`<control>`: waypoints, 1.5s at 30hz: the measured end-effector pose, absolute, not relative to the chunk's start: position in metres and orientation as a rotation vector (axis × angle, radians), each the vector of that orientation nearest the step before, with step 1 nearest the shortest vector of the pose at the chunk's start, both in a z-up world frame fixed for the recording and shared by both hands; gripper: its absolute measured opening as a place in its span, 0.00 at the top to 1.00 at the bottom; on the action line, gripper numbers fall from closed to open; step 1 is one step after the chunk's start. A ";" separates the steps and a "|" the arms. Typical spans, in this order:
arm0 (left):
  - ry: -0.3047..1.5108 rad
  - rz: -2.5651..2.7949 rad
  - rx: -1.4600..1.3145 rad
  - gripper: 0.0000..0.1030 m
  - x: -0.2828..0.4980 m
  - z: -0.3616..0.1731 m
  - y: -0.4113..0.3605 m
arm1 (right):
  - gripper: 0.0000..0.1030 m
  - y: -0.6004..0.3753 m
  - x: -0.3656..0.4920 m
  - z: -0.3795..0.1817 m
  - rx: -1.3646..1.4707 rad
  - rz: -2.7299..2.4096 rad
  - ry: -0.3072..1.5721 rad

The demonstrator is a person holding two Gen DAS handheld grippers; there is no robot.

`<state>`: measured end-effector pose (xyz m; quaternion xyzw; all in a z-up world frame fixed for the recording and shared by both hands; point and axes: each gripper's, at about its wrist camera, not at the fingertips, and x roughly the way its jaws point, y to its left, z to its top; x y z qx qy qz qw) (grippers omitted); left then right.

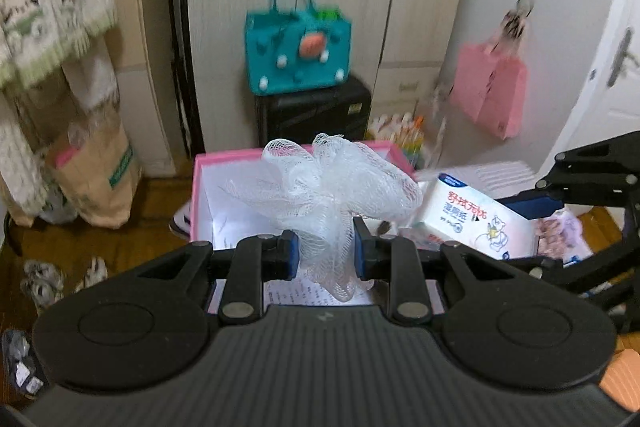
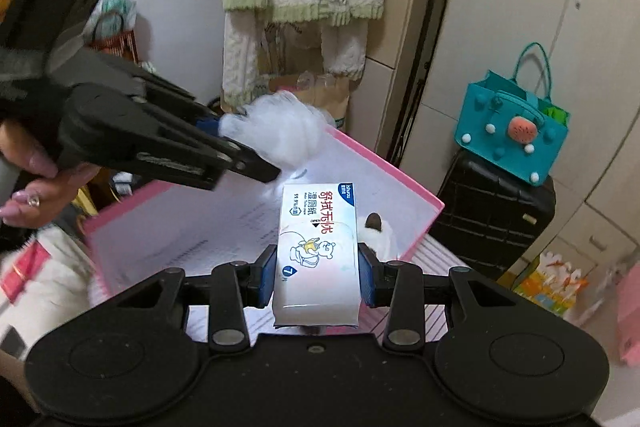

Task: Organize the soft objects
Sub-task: 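Carry the tissue pack and mesh puff with both grippers over the shoebox, then open both grippers to drop the tissue pack and mesh puff into the box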

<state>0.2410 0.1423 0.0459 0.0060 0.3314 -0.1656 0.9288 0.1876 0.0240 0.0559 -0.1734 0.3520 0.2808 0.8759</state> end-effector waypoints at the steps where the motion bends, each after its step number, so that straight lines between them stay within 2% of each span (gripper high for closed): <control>1: 0.706 -0.334 0.014 0.76 0.252 0.040 0.141 | 0.56 0.026 0.194 0.049 -0.376 0.598 0.738; 10: 0.911 -0.325 -0.009 0.76 0.310 -0.006 0.140 | 0.57 0.042 0.214 0.014 -0.483 0.693 0.778; 17: 0.977 -0.297 0.054 0.75 0.341 -0.023 0.133 | 0.56 0.054 0.208 0.005 -0.619 0.753 0.818; 29: 1.044 -0.323 -0.032 0.73 0.352 -0.048 0.137 | 0.56 0.088 0.223 -0.021 -0.757 0.849 0.885; 31: 1.061 -0.311 -0.041 0.71 0.357 -0.052 0.137 | 0.56 0.091 0.231 -0.023 -0.754 0.859 0.907; 33: 1.068 -0.302 -0.051 0.61 0.361 -0.053 0.137 | 0.56 0.093 0.239 -0.027 -0.748 0.859 0.925; 37: 1.049 -0.284 -0.079 0.51 0.363 -0.049 0.139 | 0.54 0.088 0.250 -0.029 -0.716 0.811 0.930; 39: 1.031 -0.290 -0.072 0.42 0.357 -0.044 0.139 | 0.49 0.083 0.249 -0.026 -0.719 0.785 0.918; 45: 0.913 -0.283 -0.042 0.35 0.332 -0.019 0.142 | 0.48 0.058 0.236 0.002 -0.594 0.767 0.862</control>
